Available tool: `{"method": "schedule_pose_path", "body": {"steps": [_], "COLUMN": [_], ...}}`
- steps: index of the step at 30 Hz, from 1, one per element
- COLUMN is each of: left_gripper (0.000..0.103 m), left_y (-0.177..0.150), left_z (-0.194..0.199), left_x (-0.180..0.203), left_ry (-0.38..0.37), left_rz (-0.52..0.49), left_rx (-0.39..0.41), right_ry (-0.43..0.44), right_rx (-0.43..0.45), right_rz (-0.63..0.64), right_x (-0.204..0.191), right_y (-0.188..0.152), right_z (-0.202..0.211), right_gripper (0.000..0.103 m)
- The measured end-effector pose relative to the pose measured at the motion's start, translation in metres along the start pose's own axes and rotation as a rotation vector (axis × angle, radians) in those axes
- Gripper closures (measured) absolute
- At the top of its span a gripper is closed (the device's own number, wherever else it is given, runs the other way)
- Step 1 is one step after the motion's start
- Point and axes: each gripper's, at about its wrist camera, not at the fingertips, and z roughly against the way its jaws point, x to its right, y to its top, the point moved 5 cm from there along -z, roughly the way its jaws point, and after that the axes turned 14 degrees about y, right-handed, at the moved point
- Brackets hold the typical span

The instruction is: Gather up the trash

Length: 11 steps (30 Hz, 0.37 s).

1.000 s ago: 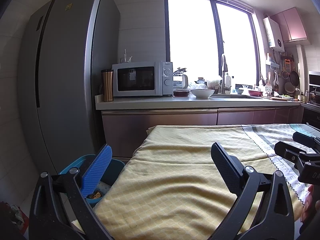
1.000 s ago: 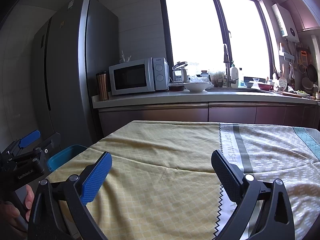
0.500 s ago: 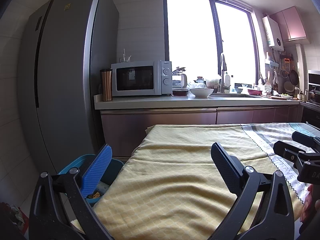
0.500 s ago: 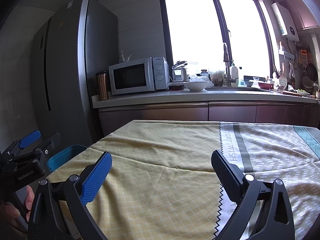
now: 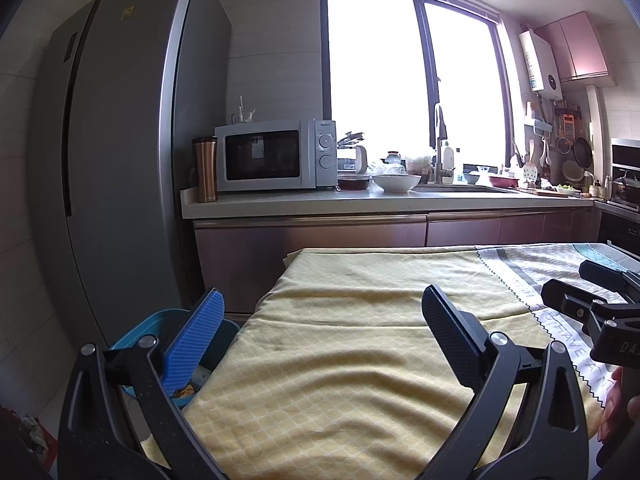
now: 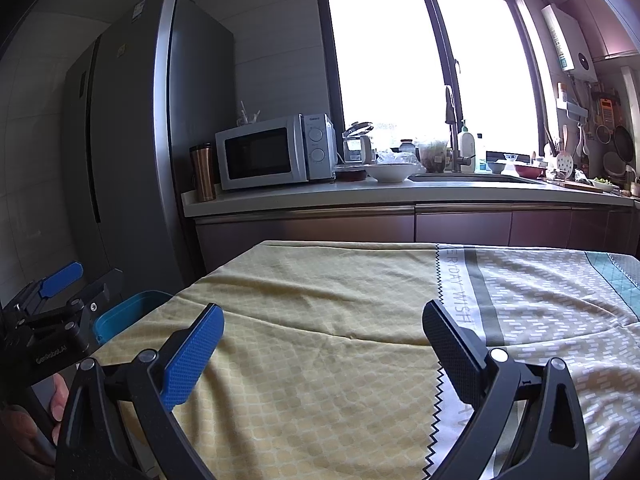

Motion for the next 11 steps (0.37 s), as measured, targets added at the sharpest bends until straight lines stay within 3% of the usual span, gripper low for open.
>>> {"method": "schedule_pose_path", "body": {"steps": [4,11], "left_gripper": [0.006,0.006], "left_y": [-0.001,-0.007], "left_z": [-0.011,-0.076], "left_x": [0.008,0.028], "left_ry": [-0.02,-0.072], "left_rz": [-0.02,-0.049], "left_rx": [-0.051,-0.286], "right_ry": [-0.01,-0.059], "right_rx": [-0.002,-0.043], "right_rz": [0.0,-0.059], "right_x": [0.005,0.044], "right_y": [0.001,0.004], "right_z": [0.0,0.003], "right_gripper": [0.007,0.007]}}
